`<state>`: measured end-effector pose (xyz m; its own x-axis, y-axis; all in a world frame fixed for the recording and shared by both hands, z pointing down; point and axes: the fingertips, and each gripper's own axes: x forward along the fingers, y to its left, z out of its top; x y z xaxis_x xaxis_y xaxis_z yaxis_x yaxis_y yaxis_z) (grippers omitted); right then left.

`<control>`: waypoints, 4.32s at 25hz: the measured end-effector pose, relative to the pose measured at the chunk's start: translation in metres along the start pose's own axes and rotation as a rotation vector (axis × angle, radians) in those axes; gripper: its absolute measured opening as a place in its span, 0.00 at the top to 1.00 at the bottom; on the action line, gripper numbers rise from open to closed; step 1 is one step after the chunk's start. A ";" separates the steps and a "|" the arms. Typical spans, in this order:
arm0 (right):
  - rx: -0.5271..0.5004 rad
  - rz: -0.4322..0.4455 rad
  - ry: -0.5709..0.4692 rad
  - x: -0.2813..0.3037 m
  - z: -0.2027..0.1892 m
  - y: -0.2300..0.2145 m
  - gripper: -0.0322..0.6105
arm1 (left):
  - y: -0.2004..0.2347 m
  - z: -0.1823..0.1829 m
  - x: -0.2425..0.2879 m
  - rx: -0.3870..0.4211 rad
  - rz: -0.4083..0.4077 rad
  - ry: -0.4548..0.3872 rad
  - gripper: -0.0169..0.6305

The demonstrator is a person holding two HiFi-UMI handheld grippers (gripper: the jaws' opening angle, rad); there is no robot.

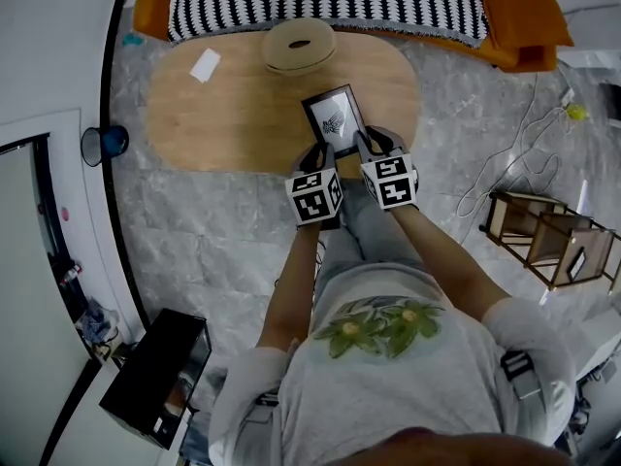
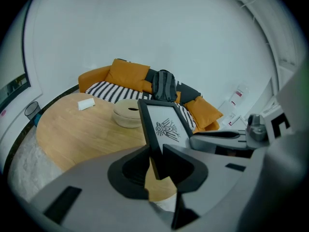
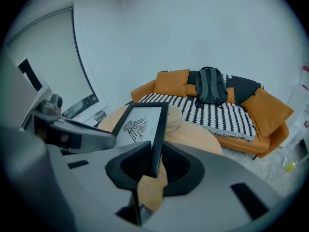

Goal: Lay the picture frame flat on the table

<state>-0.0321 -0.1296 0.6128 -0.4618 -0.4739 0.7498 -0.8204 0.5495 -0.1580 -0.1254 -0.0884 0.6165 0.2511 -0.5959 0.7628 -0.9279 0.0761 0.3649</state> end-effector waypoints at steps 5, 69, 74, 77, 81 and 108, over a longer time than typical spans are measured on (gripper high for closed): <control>-0.022 0.016 -0.002 0.012 -0.008 -0.005 0.83 | 0.004 -0.006 0.013 -0.007 -0.004 -0.004 0.82; -0.041 0.037 0.177 0.140 -0.111 -0.030 0.82 | 0.066 -0.092 0.138 -0.031 0.018 0.131 0.82; -0.024 0.042 0.194 0.147 -0.118 -0.033 0.82 | 0.068 -0.098 0.149 -0.027 0.020 0.145 0.82; -0.019 0.048 0.205 0.152 -0.123 -0.034 0.82 | 0.070 -0.102 0.154 -0.033 0.021 0.157 0.82; -0.038 0.056 0.218 0.158 -0.129 -0.035 0.82 | 0.072 -0.108 0.159 -0.049 0.025 0.170 0.82; -0.070 0.075 0.287 0.185 -0.166 -0.041 0.81 | 0.084 -0.138 0.193 -0.016 0.041 0.232 0.82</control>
<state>-0.0280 -0.1259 0.8645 -0.3978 -0.2220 0.8902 -0.7578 0.6265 -0.1824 -0.1174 -0.0867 0.8676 0.2721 -0.3925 0.8786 -0.9344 0.1104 0.3387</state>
